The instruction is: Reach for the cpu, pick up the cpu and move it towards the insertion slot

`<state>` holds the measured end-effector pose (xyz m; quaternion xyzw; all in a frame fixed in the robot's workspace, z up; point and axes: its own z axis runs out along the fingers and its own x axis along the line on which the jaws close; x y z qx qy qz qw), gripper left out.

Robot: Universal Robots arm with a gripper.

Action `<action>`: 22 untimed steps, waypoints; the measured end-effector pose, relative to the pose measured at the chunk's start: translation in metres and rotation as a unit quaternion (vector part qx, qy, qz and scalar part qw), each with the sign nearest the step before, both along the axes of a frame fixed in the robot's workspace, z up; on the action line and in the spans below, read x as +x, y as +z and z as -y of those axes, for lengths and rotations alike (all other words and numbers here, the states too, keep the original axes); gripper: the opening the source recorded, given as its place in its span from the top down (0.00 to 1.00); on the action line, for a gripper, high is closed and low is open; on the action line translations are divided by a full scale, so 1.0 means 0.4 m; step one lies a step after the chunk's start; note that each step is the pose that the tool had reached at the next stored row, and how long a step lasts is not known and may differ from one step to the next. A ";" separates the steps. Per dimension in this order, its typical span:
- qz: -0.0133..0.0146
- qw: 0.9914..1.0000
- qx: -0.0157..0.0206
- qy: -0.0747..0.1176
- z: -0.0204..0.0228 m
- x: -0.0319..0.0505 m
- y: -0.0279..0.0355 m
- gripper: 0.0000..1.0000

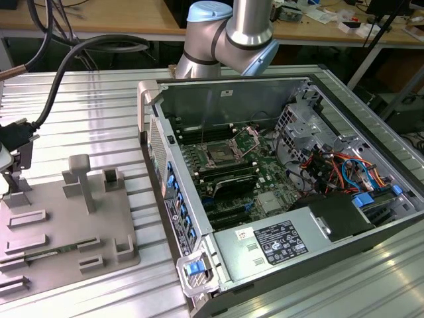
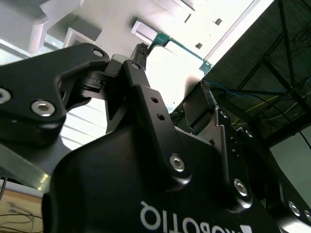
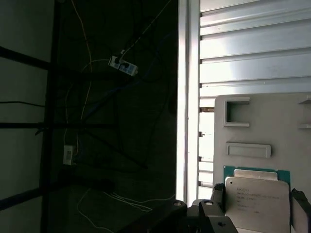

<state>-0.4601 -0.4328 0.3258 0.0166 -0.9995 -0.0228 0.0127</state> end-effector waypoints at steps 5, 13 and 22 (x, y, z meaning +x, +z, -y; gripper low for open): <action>0.000 1.000 0.000 0.000 0.000 0.000 0.009 0.45; 0.000 1.000 0.000 0.000 0.000 0.000 0.031 0.45; 0.000 1.000 0.000 0.000 0.000 0.000 0.042 0.45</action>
